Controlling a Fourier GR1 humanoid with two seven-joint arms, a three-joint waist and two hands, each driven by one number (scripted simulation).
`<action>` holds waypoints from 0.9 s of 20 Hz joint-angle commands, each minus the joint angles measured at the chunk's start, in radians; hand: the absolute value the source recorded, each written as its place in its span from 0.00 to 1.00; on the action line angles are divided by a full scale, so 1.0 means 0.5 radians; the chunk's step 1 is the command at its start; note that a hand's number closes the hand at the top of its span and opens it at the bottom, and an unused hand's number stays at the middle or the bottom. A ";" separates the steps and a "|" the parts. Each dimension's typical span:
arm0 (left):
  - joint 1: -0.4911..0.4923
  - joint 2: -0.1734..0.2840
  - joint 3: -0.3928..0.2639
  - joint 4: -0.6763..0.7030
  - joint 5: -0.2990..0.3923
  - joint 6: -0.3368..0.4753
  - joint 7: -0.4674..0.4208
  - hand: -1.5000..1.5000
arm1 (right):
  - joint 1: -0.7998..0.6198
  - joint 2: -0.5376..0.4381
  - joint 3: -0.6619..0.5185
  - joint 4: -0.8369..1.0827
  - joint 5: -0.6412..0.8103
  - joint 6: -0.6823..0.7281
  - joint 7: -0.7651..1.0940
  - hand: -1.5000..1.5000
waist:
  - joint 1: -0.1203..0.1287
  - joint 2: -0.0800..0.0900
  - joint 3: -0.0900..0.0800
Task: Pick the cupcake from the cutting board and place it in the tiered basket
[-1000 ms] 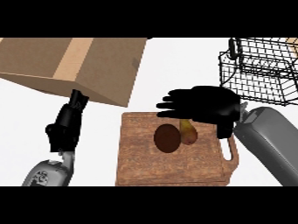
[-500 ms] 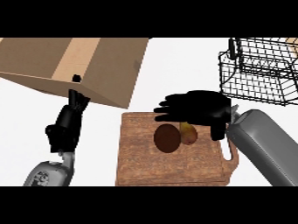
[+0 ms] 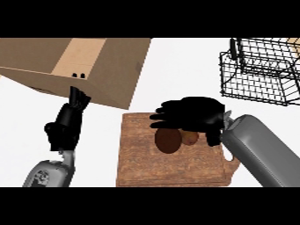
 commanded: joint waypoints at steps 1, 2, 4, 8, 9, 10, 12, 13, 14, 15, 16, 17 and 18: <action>0.014 0.058 0.054 -0.008 -0.019 -0.046 0.030 0.50 | 0.028 -0.044 -0.006 -0.040 0.020 0.168 -0.125 0.00 | -0.001 0.002 -0.002; -0.016 -0.067 -0.036 -0.003 -0.106 0.064 0.027 0.50 | -0.050 0.131 0.025 0.113 0.072 0.114 -0.038 0.00 | 0.006 0.004 -0.002; 0.050 -0.081 -0.010 0.087 -0.065 0.024 -0.099 0.50 | 0.063 0.179 0.076 0.120 0.129 0.016 0.012 0.00 | 0.001 0.004 -0.002; -0.002 -0.163 -0.073 0.058 -0.194 0.117 -0.041 0.50 | -0.019 0.159 0.016 0.252 0.175 0.012 -0.095 0.00 | 0.001 0.005 -0.002; -0.053 -0.003 0.133 0.113 -0.009 -0.076 -0.069 0.50 | 0.092 0.120 0.044 0.160 0.204 -0.053 -0.117 0.00 | -0.004 0.004 -0.002; 0.028 -0.011 0.087 -0.036 -0.035 -0.058 0.007 0.50 | -0.020 0.232 0.026 0.255 0.214 0.035 -0.049 0.00 | 0.007 0.003 -0.002; 0.054 -0.005 0.087 0.007 -0.063 -0.078 -0.062 0.50 | 0.059 0.270 0.045 0.230 0.257 -0.018 -0.036 0.00 | 0.002 0.003 -0.002; -0.055 -0.049 0.076 0.014 -0.056 -0.076 0.040 0.50 | -0.038 0.302 -0.006 0.358 0.237 -0.022 -0.103 0.00 | 0.005 0.005 -0.001; 0.113 -0.091 -0.023 -0.124 -0.129 -0.013 0.081 0.50 | -0.056 0.274 -0.042 0.367 0.241 -0.003 -0.124 0.00 | 0.009 0.003 -0.001; 0.002 -0.072 0.052 0.016 -0.134 -0.020 0.030 0.50 | 0.060 0.285 0.017 0.229 0.272 0.035 -0.055 0.00 | -0.003 0.003 -0.002; 0.066 -0.091 0.029 -0.039 -0.131 -0.029 0.000 0.50 | 0.075 0.225 -0.024 0.232 0.285 0.014 -0.120 0.00 | -0.001 0.002 -0.002; -0.044 -0.018 0.143 -0.001 -0.060 -0.099 0.031 0.50 | 0.119 0.192 -0.020 0.122 0.265 0.057 -0.109 0.00 | -0.007 0.002 -0.002; 0.059 -0.036 0.124 0.102 -0.042 -0.127 -0.140 0.50 | 0.006 0.313 0.001 0.335 0.302 0.021 -0.093 0.00 | 0.004 0.005 -0.002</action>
